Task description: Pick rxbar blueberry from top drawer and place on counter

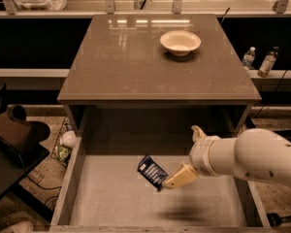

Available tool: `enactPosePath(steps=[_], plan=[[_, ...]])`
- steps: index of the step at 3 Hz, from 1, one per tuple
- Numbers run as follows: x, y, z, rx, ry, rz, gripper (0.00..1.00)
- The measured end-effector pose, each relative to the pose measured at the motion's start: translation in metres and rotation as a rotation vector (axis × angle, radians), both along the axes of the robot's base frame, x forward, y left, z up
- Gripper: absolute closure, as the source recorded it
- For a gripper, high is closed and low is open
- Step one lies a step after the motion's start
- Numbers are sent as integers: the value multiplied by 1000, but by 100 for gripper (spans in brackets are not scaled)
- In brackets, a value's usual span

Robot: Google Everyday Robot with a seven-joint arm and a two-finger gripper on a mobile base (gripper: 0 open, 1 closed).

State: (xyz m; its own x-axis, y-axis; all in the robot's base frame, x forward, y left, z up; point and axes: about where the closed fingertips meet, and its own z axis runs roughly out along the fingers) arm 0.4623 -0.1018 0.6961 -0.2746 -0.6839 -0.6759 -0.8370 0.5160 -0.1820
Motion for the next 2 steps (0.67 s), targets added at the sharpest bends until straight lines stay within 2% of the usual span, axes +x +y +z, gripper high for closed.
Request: enactPosePath(steps=[1,2], plan=[[7,23,-35,62,25,-24,0],[0,36,-63,108,52,-60,0]])
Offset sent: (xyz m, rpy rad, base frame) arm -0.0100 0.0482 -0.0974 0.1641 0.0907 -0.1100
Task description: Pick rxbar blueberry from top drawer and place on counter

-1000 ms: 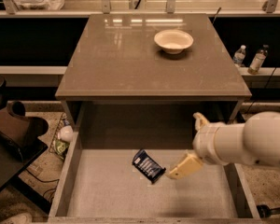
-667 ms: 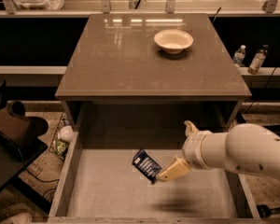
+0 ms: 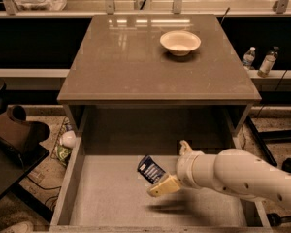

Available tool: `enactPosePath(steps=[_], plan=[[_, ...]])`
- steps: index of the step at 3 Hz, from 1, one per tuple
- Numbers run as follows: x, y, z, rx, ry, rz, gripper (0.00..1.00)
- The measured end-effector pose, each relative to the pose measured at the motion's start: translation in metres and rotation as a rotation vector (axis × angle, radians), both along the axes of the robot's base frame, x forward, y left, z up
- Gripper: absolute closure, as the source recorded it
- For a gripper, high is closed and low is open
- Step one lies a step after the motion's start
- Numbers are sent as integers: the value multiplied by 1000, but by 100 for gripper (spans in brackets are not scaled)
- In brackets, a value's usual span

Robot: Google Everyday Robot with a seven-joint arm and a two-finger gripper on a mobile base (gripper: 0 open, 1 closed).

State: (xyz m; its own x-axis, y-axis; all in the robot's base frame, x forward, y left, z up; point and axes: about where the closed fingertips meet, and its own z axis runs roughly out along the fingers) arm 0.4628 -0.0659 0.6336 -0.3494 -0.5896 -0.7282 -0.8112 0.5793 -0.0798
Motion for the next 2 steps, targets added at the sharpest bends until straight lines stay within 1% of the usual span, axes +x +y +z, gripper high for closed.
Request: enactPosePath(steps=[1,2], plan=[[-12,17,-39,30,47,-16,3],[-17,29,-62,41,82,-13,26]])
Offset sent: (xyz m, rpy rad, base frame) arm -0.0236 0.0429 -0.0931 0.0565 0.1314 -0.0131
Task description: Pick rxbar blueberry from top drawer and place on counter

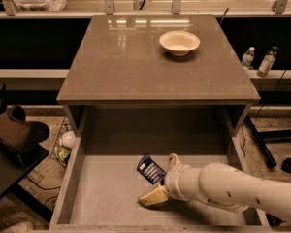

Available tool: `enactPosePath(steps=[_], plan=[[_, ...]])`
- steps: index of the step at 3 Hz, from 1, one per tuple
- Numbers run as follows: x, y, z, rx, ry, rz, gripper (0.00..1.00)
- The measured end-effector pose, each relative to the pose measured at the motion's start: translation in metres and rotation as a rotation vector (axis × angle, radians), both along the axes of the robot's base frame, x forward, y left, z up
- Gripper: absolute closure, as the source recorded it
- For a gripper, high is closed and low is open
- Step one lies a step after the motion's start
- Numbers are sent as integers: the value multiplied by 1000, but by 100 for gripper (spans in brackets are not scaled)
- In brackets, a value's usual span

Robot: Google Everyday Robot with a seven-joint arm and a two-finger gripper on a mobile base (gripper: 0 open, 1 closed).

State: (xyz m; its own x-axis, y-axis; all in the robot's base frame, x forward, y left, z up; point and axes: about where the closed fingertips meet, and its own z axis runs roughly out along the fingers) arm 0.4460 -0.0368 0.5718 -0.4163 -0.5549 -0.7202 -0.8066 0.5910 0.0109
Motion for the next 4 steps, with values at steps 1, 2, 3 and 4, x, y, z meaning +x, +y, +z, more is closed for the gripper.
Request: enactPosePath(steps=[1,2,3,4], plan=[[0,0,7,0,0,0,49],[0,0,14,0,0,0,72],[0,0,21,0,0,1,100],[0,1,22,-1,0,5,100]])
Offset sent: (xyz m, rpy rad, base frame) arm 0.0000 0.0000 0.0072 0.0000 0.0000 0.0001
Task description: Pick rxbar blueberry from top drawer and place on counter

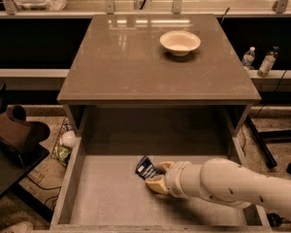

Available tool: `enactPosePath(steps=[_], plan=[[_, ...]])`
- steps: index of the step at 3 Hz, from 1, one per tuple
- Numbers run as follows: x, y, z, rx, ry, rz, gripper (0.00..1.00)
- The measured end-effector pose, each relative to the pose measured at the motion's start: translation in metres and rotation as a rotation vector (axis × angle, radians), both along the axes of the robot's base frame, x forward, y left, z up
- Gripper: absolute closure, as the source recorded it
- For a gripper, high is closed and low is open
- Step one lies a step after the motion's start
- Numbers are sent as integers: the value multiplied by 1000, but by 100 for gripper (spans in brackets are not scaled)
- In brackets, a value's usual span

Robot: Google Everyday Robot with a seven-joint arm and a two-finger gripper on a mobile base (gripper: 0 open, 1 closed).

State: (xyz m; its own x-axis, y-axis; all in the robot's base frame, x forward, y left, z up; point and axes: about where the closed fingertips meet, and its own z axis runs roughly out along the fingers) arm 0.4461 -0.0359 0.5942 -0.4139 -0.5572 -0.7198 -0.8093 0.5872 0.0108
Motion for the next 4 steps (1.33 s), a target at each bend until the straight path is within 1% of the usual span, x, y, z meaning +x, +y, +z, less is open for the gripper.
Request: enactPosePath(steps=[1,2,3,4], plan=[[1,5,9,-2,3,26,100],[39,-10,80,18,-51,48,100],[62,-12,153,40,-77,91,100],[73,-8,225,46,-96,159,100]])
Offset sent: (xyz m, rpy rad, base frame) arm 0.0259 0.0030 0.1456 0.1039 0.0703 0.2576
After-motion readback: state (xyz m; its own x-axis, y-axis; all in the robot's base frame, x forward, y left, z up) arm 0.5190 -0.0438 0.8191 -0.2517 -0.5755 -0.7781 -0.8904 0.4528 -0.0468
